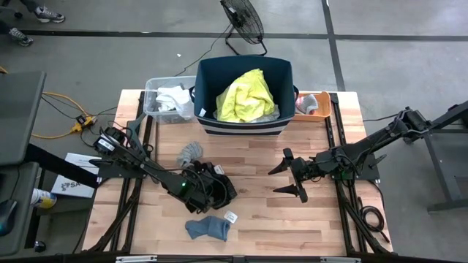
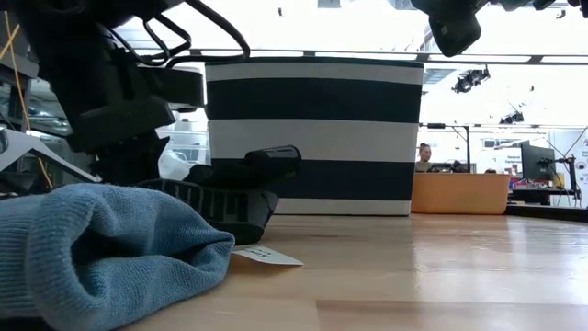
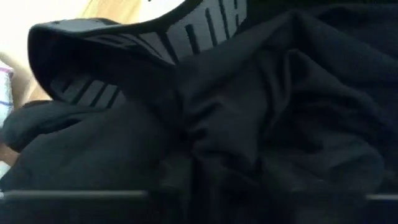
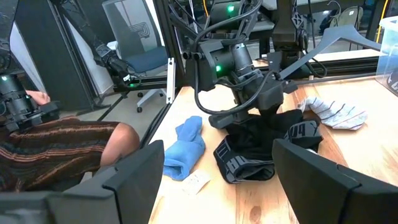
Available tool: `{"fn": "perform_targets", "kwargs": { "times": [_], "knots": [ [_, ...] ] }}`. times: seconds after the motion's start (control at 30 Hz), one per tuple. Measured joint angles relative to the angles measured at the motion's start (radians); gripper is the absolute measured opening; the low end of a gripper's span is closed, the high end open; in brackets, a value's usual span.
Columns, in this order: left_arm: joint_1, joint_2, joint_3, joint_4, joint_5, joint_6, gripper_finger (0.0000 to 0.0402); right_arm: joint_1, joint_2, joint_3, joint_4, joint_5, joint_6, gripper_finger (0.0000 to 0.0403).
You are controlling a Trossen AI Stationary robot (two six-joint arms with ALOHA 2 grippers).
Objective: Pick & Place Cloths
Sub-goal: Put the black boxer shorts into the transparent container
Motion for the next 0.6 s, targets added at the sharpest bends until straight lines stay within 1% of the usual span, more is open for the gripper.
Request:
{"fn": "perform_targets", "kwargs": {
  "times": [0.13, 0.17, 0.4, 0.6],
  "knots": [
    [0.0, 0.0, 0.0, 0.008, 0.018, 0.001, 0.0034, 0.0, 0.0, 0.0, 0.0, 0.0, 0.0, 0.0291],
    [0.0, -0.001, 0.0, 0.013, 0.022, 0.004, 0.0022, 0.0, 0.0, 0.0, 0.0, 0.0, 0.0, 0.0291],
    [0.0, -0.01, 0.0, 0.058, 0.044, 0.006, 0.0022, 0.0, 0.0, 0.0, 0.0, 0.0, 0.0, 0.0291],
    [-0.001, -0.066, 0.018, 0.087, 0.065, 0.063, 0.0019, 0.0, 0.0, 0.0, 0.0, 0.0, 0.0, 0.0291]
  ]
}}
